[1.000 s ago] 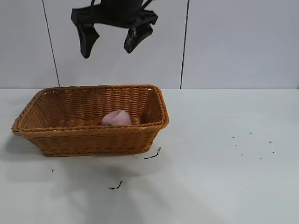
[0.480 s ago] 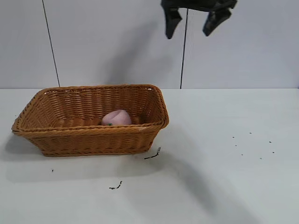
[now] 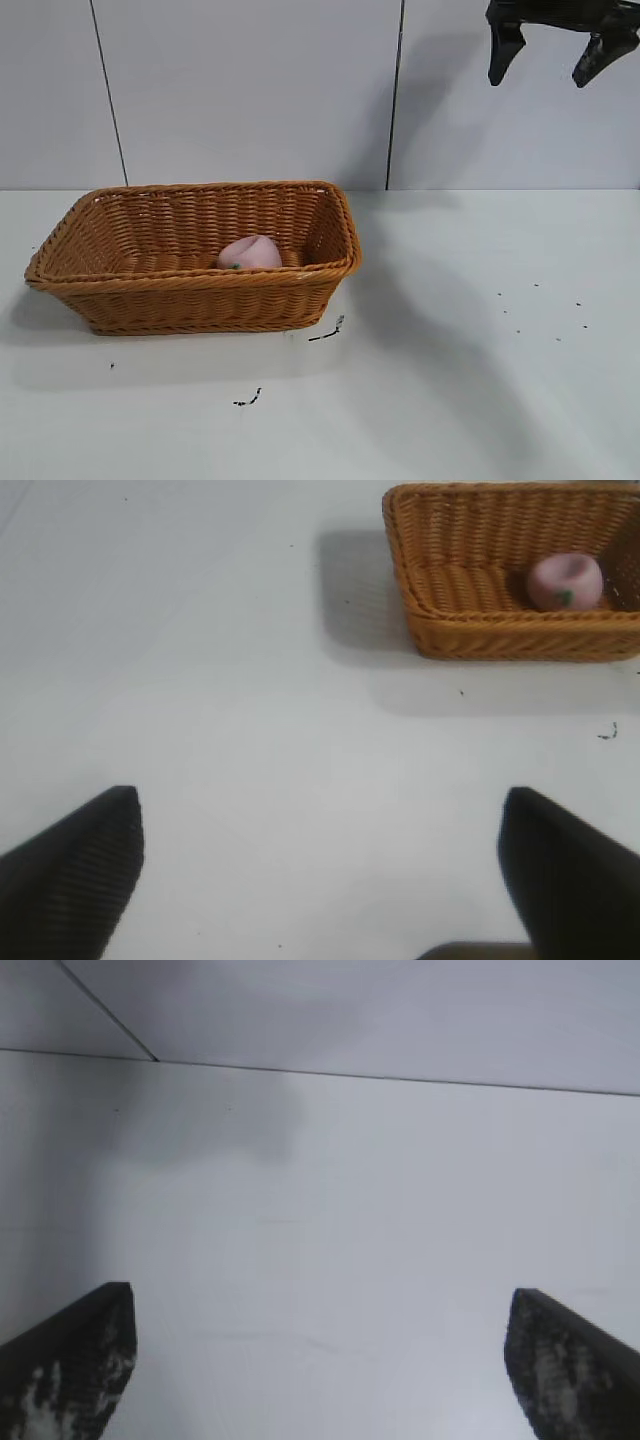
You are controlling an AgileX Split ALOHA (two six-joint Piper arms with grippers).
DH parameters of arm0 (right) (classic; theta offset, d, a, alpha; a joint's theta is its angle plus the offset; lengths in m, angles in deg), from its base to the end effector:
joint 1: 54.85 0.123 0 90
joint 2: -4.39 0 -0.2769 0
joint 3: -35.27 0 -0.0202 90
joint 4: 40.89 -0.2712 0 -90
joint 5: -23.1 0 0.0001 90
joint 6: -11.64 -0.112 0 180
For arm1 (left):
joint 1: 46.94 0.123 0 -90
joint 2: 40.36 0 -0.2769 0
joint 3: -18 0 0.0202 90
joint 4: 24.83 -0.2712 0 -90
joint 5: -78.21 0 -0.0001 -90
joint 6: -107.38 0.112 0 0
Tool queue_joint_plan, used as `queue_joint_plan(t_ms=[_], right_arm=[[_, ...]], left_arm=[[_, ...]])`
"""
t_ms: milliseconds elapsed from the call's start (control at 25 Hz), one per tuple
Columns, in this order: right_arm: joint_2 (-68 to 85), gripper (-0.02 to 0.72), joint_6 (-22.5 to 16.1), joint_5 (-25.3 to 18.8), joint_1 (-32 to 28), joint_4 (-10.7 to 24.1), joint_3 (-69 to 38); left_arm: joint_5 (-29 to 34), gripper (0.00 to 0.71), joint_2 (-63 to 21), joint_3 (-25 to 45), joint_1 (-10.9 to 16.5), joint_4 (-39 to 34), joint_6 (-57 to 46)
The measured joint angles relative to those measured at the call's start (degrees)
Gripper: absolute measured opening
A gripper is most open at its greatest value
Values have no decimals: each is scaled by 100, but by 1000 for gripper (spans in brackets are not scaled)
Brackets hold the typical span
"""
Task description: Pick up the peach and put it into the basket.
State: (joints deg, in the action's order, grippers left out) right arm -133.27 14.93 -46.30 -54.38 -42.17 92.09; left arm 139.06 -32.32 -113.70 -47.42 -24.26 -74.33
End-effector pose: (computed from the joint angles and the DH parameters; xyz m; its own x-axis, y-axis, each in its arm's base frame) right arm 0.5247 0.0066 0.2754 -0.8661 -0.0566 -0.4967 -0.0616 0.9981 -0.0065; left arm 0.0399 -0.0013 0.2776 -0.4572 -0.0309 -0.8888 0.0002 0.9994 -0.0348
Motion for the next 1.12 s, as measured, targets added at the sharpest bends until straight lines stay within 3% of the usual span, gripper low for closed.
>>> queue_joint_plan(t_ms=[320,1000,1120], right_arm=[[1545,696,0,7,6,-271,-1547],[7519,696,0,4,6,-224,-8038],[8703,696,0,347,6,-223,-9058]], left_arm=[[0,693,0,0,0,0,0],[0,693,0,0,0,0,0],[0,693,0,0,0,0,0]])
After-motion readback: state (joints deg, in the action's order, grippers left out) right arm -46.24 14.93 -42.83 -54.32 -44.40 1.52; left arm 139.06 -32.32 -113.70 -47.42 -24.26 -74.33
